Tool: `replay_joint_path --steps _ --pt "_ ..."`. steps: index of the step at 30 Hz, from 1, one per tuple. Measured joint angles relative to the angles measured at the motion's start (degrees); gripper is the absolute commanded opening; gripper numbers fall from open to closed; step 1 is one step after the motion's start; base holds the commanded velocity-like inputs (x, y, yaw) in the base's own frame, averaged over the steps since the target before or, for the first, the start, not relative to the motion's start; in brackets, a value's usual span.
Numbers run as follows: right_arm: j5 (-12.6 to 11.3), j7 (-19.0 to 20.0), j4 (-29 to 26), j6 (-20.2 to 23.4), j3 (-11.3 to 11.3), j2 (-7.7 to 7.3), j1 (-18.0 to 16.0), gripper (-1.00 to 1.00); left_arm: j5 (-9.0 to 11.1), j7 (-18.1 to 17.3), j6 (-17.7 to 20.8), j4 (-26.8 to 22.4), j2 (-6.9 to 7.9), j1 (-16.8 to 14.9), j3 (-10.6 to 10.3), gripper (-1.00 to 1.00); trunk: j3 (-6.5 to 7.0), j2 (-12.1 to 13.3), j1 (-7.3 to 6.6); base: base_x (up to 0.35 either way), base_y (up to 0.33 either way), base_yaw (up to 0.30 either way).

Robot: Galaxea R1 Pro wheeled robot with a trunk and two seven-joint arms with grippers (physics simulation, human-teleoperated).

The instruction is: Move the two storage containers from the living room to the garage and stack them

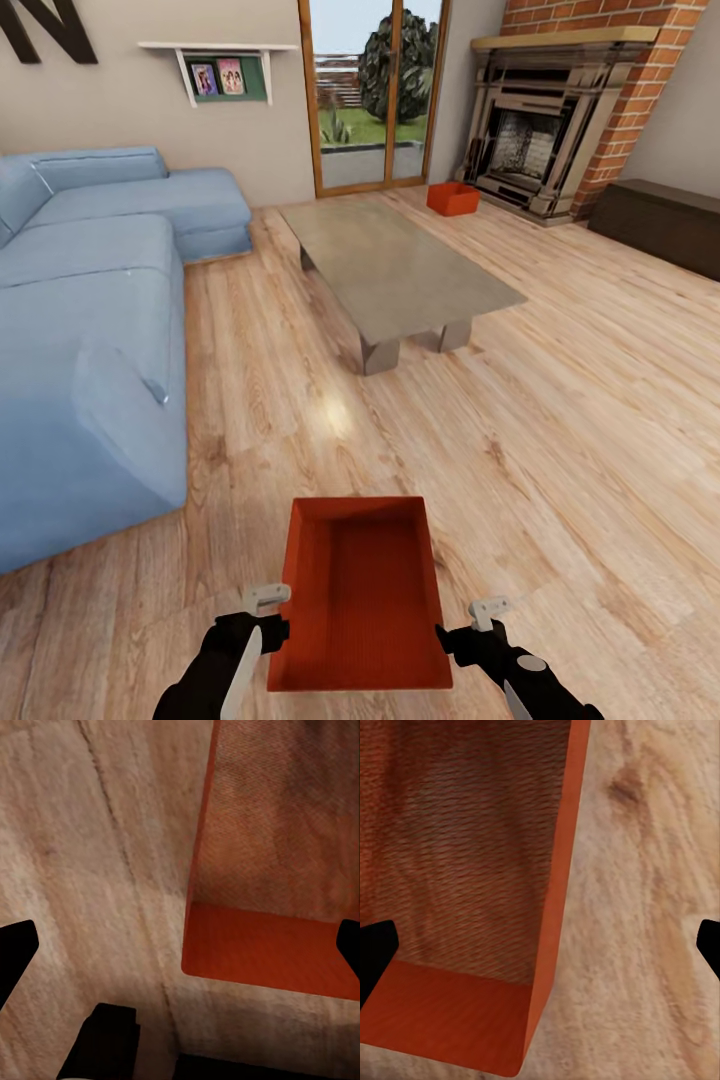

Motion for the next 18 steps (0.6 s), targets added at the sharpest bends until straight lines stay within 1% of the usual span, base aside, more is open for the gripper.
replay_joint_path --steps 6,12,15,16,18 --pt "-0.04 -0.09 0.00 -0.10 0.00 0.00 0.00 1.00 -0.08 -0.10 -0.04 0.04 0.00 0.00 -0.03 1.00 -1.08 -2.41 1.32 0.000 0.000 0.000" --pt "-0.55 0.01 0.18 -0.25 -0.05 0.03 -0.01 1.00 0.06 -0.59 -0.06 0.04 0.00 0.00 -0.04 1.00 -1.08 -2.42 1.32 0.000 0.000 0.000" --pt "-0.69 0.20 0.33 -0.13 -0.03 0.41 0.00 1.00 -0.01 -2.50 -0.07 0.05 0.00 0.00 -0.04 1.00 -1.08 -2.42 1.32 0.000 0.000 0.000" --pt "-0.76 0.24 0.42 -0.10 -0.02 0.88 0.00 1.00 -0.13 -3.93 -0.08 0.05 0.00 0.00 -0.06 1.00 -1.08 -2.42 1.32 0.000 0.000 0.000" --pt "-0.83 0.17 0.49 -0.09 0.06 1.29 0.00 1.00 -0.25 -5.10 -0.08 0.05 0.00 0.00 -0.05 1.00 -1.08 -2.42 1.32 0.000 0.000 0.000"
